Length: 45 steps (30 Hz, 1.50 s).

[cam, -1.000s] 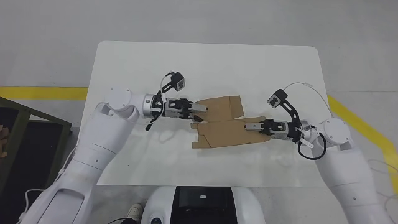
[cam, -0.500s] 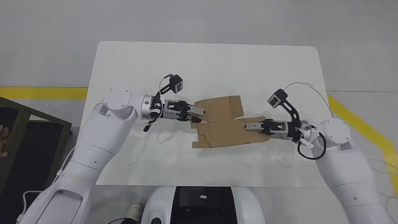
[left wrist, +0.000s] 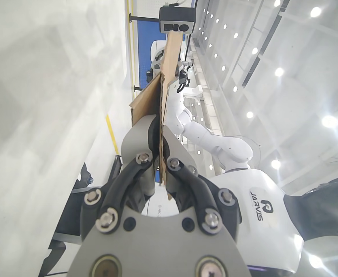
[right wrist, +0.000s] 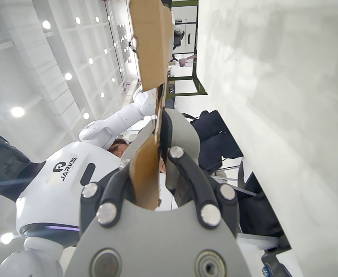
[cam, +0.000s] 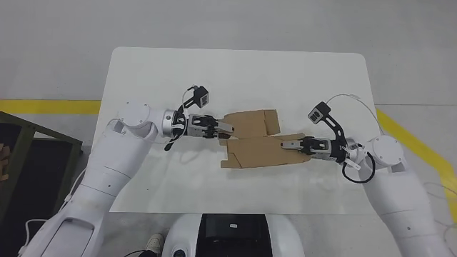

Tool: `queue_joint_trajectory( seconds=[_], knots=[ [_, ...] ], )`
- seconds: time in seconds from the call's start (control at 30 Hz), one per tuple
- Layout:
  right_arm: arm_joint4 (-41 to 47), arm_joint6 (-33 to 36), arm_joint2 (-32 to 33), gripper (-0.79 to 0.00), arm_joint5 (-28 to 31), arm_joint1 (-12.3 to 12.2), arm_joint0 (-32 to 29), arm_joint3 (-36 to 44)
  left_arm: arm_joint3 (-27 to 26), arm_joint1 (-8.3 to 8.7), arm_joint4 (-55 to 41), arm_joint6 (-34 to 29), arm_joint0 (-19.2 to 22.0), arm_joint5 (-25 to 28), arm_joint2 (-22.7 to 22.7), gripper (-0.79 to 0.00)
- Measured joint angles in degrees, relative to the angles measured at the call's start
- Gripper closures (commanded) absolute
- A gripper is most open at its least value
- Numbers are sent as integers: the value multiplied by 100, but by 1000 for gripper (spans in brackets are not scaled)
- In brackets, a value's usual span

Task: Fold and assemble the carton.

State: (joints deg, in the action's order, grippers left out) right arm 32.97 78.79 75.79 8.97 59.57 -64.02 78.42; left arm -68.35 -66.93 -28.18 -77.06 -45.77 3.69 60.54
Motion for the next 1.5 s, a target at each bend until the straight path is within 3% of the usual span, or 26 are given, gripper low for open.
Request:
queue_joint_trajectory(
  seconds=[0.4,0.6,0.83,1.07,1.23,1.5],
  knots=[
    [-553,-702,635,-785,168,-155,-155,110,-259,42,-116,12,-40,123,129,0],
    [3,-667,441,-785,435,-94,-101,298,-434,52,-164,-67,-97,166,109,0],
    [-27,-890,353,-785,847,-62,100,279,-531,102,131,-148,-129,246,126,0],
    [507,-759,290,-785,1031,-25,174,294,-590,134,306,-134,-168,295,114,0],
    [1161,-452,65,-785,952,39,215,229,-632,135,245,-122,-177,289,78,0],
    [1503,-225,-296,-785,849,127,270,59,-644,135,119,-133,-142,267,49,0]
  ],
)
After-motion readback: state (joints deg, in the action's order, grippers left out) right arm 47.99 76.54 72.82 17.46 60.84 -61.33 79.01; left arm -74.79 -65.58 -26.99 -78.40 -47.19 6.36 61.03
